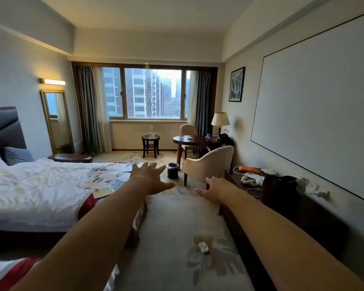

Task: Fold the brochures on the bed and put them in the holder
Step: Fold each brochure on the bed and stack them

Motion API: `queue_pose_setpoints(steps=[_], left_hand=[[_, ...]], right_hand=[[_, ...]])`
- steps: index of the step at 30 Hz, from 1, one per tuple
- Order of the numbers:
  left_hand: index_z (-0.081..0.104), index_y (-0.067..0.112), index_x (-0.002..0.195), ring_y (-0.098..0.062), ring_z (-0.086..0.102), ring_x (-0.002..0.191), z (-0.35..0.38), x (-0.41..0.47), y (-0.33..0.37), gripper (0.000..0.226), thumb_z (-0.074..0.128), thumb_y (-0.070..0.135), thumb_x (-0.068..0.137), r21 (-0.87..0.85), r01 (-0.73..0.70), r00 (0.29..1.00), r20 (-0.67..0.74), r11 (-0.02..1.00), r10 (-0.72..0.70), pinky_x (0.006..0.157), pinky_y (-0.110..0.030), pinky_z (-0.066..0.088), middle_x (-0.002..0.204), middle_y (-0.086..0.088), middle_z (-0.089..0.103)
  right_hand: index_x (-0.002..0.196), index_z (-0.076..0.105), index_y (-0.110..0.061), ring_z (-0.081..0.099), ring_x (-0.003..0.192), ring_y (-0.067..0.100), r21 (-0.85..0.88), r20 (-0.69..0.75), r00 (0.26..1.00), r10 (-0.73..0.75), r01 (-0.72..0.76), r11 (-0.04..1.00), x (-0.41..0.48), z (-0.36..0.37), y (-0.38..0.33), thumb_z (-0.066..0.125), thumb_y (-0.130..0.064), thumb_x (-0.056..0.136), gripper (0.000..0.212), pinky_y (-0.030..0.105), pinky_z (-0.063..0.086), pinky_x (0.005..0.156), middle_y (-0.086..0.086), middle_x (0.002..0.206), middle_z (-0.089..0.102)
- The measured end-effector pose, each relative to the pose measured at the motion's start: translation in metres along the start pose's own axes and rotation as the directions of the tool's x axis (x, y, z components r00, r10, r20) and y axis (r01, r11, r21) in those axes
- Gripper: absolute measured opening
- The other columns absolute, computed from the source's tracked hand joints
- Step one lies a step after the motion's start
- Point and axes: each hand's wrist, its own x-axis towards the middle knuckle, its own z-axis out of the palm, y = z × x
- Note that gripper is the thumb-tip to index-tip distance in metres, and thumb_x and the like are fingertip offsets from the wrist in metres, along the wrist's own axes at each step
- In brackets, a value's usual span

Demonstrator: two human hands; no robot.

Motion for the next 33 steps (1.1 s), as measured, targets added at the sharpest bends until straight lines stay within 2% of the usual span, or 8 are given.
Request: queue_pose_setpoints(steps=[3,7,11,19,22,25,29,33], left_hand=[[0.014,0.039,0.163,-0.030,0.014,0.158,0.016,0.055,-0.018,0.099,0.032,0.094,0.082,-0.002,0.010,0.999,0.032,1.000,-0.010,0.122,-0.062,0.019,0.172,-0.001,0.016],[0.018,0.041,0.162,-0.029,0.022,0.156,0.029,0.140,-0.035,0.097,0.035,0.093,0.081,-0.063,-0.001,0.999,0.043,0.998,0.004,0.117,-0.056,0.030,0.171,0.000,0.019],[0.020,0.040,0.161,-0.029,0.025,0.154,0.033,0.223,-0.048,0.096,0.034,0.092,0.082,-0.012,-0.056,0.998,0.039,0.998,0.057,0.119,-0.060,0.019,0.170,-0.001,0.024],[0.020,0.040,0.162,-0.030,0.023,0.155,0.049,0.389,-0.051,0.090,0.030,0.088,0.087,0.015,-0.102,0.995,0.005,0.995,0.102,0.122,-0.062,0.012,0.169,-0.001,0.026],[0.020,0.042,0.161,-0.031,0.020,0.156,0.061,0.466,-0.042,0.083,0.024,0.085,0.091,-0.035,-0.086,0.996,-0.025,0.996,0.086,0.121,-0.066,0.000,0.168,-0.002,0.028],[0.019,0.043,0.161,-0.033,0.018,0.156,0.068,0.549,-0.033,0.081,0.022,0.085,0.092,-0.048,-0.077,0.997,-0.035,0.996,0.076,0.120,-0.066,-0.002,0.168,-0.001,0.028],[0.018,0.043,0.162,-0.038,0.018,0.156,0.076,0.656,-0.025,0.082,0.023,0.085,0.091,0.000,-0.062,0.998,0.005,0.998,0.062,0.122,-0.064,0.005,0.169,-0.002,0.025],[0.020,0.042,0.161,-0.037,0.030,0.151,0.087,0.757,-0.014,0.084,0.026,0.087,0.089,0.004,-0.059,0.998,0.038,0.998,0.059,0.116,-0.056,0.027,0.168,-0.002,0.027]], right_hand=[[0.165,0.021,-0.020,0.027,0.154,0.032,-0.043,-0.021,1.000,0.021,-0.022,0.999,0.054,-0.003,-0.009,0.041,-0.072,0.098,0.087,0.049,0.033,0.121,0.009,0.170,0.023],[0.163,0.026,-0.018,0.028,0.153,0.034,-0.059,-0.013,0.998,0.059,-0.059,0.997,0.137,-0.012,-0.016,0.032,-0.057,0.107,0.068,0.048,0.029,0.122,0.011,0.169,0.026],[0.161,0.030,-0.017,0.029,0.151,0.034,-0.108,-0.047,0.996,0.070,-0.074,0.991,0.215,-0.021,-0.017,0.031,-0.051,0.109,0.063,0.050,0.029,0.120,0.011,0.166,0.030],[0.160,0.031,-0.017,0.029,0.151,0.033,-0.166,-0.064,0.996,0.062,-0.072,0.983,0.379,-0.020,0.005,0.032,-0.052,0.108,0.063,0.048,0.027,0.121,0.010,0.166,0.031],[0.159,0.032,-0.016,0.029,0.151,0.034,-0.193,-0.043,0.998,0.055,-0.062,0.979,0.462,-0.022,0.026,0.032,-0.047,0.109,0.059,0.049,0.027,0.121,0.011,0.165,0.032],[0.159,0.031,-0.015,0.030,0.151,0.034,-0.214,-0.050,0.998,0.029,-0.039,0.976,0.547,-0.028,0.050,0.032,-0.046,0.109,0.059,0.049,0.026,0.122,0.011,0.164,0.034],[0.160,0.029,-0.014,0.027,0.152,0.033,-0.215,-0.018,1.000,0.005,-0.009,0.977,0.649,-0.042,0.078,0.033,-0.045,0.108,0.061,0.048,0.022,0.124,0.011,0.165,0.031],[0.160,0.030,-0.013,0.032,0.149,0.033,-0.166,-0.036,0.999,0.022,-0.028,0.986,0.743,-0.058,0.105,0.036,-0.047,0.107,0.064,0.047,0.026,0.122,0.012,0.163,0.036]])
